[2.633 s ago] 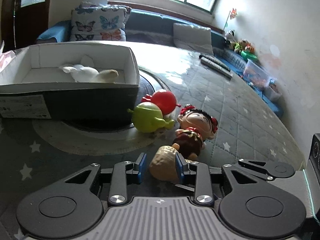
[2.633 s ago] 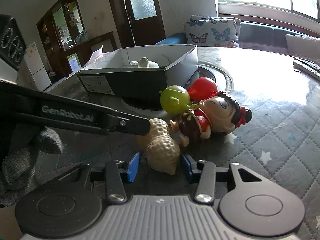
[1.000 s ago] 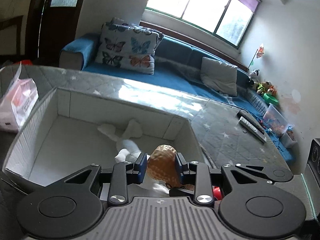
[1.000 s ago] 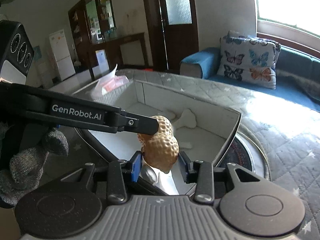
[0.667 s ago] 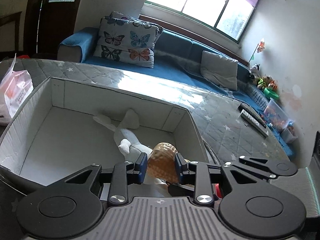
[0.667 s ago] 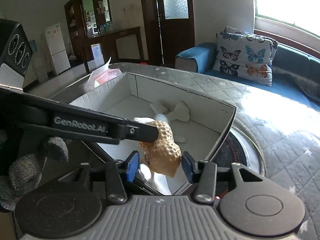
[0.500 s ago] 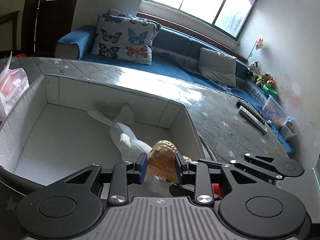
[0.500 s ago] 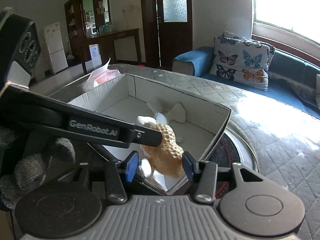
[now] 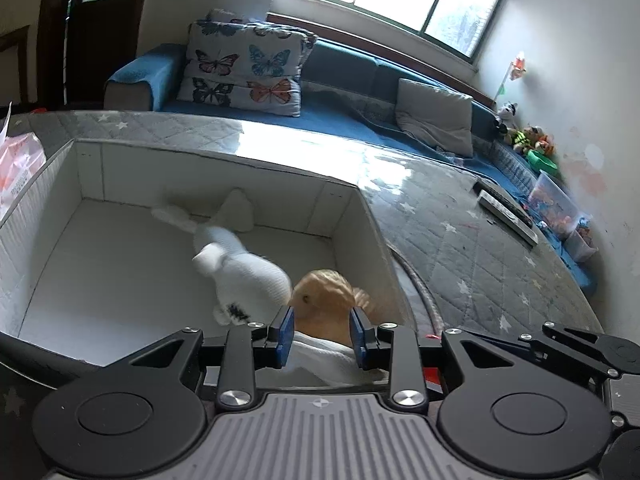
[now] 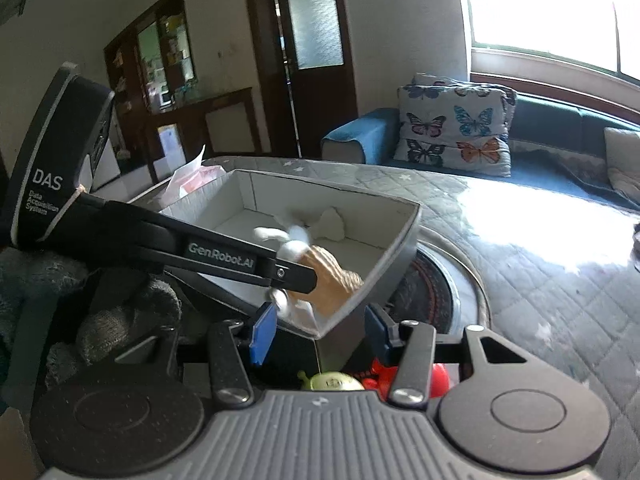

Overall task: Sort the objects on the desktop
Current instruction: 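Carry the peanut toy into the gray box and release it, then grasp the doll figure with red hair buns using the right gripper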

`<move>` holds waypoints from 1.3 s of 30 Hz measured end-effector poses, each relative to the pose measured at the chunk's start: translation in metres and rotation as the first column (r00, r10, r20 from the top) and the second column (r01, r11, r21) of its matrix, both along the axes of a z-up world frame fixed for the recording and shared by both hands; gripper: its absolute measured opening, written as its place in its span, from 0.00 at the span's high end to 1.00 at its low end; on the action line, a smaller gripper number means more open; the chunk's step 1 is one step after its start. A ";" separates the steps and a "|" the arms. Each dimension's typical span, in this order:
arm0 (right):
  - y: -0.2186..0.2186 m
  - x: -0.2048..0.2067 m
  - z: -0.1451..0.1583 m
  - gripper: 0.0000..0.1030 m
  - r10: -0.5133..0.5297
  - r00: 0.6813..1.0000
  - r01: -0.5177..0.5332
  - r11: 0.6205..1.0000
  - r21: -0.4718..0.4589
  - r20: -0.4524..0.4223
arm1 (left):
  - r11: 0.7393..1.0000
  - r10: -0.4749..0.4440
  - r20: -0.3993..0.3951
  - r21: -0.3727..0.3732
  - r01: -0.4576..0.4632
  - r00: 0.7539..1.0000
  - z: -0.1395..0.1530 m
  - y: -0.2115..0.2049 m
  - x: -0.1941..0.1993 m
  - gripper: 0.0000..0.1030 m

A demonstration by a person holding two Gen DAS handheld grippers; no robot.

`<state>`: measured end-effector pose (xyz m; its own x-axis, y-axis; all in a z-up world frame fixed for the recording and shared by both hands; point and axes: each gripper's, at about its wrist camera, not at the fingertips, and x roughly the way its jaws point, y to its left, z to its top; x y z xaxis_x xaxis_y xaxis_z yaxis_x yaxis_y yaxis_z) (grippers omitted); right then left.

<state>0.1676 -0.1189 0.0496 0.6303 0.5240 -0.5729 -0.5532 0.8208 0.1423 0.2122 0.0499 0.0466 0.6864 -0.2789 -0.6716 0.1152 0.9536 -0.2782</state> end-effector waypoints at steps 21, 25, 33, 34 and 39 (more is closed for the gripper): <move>-0.050 -0.074 -0.014 0.23 -0.140 0.990 0.141 0.990 -0.028 0.017 | 0.999 -0.048 0.058 0.003 0.048 0.997 0.018 -0.030 -0.068 0.67; -0.061 -0.081 -0.021 0.19 -0.173 0.985 0.173 0.985 -0.030 0.001 | 0.996 -0.082 0.039 -0.028 0.083 0.996 0.012 -0.042 -0.081 0.67; -0.068 -0.082 -0.037 0.09 -0.213 0.977 0.212 0.976 -0.049 -0.023 | 0.983 -0.176 -0.007 -0.052 0.175 0.984 0.004 -0.072 -0.086 0.67; -0.068 -0.082 -0.039 0.09 -0.211 0.977 0.210 0.977 -0.050 -0.027 | 0.980 -0.193 -0.011 -0.050 0.192 0.981 0.004 -0.076 -0.087 0.67; -0.070 -0.083 -0.047 0.09 -0.195 0.980 0.193 0.981 -0.032 -0.040 | 0.967 -0.256 -0.035 -0.025 0.255 0.966 -0.002 -0.097 -0.087 0.67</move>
